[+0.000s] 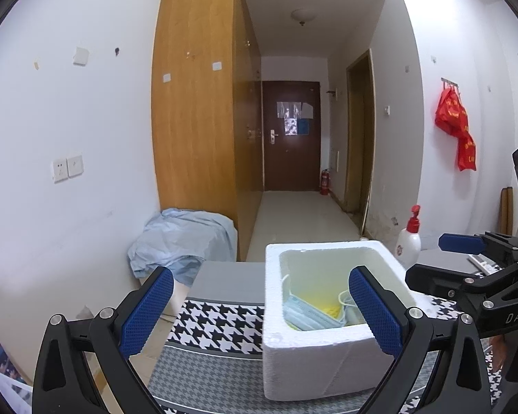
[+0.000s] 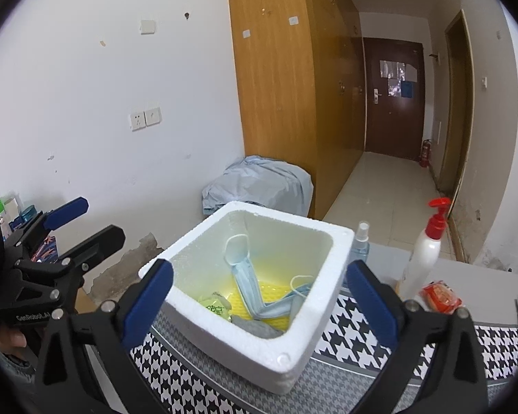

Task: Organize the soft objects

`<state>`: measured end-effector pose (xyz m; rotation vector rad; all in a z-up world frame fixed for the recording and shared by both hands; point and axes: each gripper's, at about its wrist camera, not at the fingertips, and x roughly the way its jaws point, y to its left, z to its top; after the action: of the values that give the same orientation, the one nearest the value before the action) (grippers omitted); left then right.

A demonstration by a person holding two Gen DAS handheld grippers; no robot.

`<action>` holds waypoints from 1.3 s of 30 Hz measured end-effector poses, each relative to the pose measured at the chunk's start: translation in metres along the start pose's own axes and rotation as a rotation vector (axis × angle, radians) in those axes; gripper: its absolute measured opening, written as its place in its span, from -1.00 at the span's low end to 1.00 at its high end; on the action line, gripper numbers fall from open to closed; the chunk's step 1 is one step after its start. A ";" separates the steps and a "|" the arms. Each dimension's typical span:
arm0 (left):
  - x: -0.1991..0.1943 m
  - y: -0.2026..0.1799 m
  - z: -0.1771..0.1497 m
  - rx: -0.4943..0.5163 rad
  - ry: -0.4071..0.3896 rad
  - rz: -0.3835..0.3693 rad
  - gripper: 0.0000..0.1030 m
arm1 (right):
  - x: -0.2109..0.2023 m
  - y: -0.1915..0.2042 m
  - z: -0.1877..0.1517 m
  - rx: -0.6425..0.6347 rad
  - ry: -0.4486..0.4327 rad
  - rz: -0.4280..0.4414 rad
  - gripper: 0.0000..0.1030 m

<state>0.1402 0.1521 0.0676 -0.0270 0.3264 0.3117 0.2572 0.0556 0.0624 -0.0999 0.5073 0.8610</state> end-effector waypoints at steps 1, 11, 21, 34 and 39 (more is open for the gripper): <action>-0.003 -0.002 0.001 0.003 -0.004 -0.004 0.98 | -0.003 -0.001 -0.001 0.004 -0.003 0.000 0.99; -0.024 -0.024 0.002 0.018 -0.022 -0.051 0.98 | -0.042 -0.004 -0.009 0.008 -0.033 -0.025 0.99; -0.039 -0.051 0.006 0.047 -0.042 -0.110 0.98 | -0.078 -0.012 -0.020 0.019 -0.068 -0.068 0.99; -0.055 -0.069 -0.003 0.063 -0.083 -0.132 0.98 | -0.104 -0.021 -0.039 0.032 -0.091 -0.118 0.99; -0.065 -0.074 -0.010 0.055 -0.099 -0.152 0.98 | -0.113 -0.024 -0.051 0.038 -0.107 -0.137 0.99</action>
<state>0.1012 0.0616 0.0774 0.0179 0.2335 0.1531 0.1941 -0.0541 0.0677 -0.0527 0.4111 0.7182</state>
